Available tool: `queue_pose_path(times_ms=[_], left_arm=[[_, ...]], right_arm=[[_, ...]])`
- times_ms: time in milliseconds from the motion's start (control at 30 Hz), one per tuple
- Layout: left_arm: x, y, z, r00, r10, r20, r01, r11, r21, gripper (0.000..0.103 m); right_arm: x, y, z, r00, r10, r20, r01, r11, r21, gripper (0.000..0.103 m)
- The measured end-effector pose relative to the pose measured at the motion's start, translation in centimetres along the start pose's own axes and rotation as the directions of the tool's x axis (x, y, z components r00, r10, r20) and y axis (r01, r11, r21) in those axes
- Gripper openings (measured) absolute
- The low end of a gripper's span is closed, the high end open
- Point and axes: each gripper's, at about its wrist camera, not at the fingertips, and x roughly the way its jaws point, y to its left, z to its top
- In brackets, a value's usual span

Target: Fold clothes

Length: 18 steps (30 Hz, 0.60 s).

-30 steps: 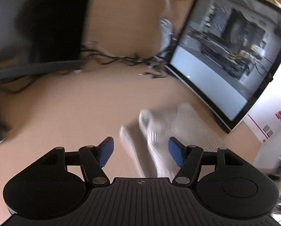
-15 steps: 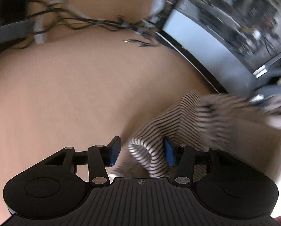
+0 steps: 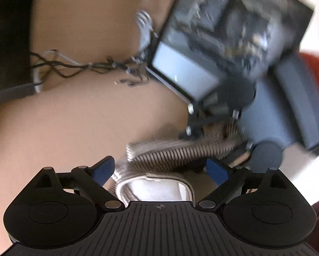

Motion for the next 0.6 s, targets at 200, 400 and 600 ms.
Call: queue_pose_path(times_ms=[200,400,600], left_arm=[[2.0,1.5,-0.5,0.988,0.13,-0.08,-0.127,0.991,0.044,0.093],[2.1,2.5,-0.9,0.984,0.152,-0.091,-0.152,0.988,0.005,0.095],[2.1,3.6,-1.7,0.983,0.144,-0.115,-0.153,0.986,-0.071,0.097]], right_arm=[[-3.2,0.0,-1.1,0.99,-0.14,0.032,0.132,0.976,0.172,0.085],[-5.5,-1.6,-3.7,0.957,-0.286,0.049,0.213,0.807,0.551,0.103],[-3.2,-5.1,-5.7,0.928,-0.366,-0.07,0.278,0.556,0.783,0.103]])
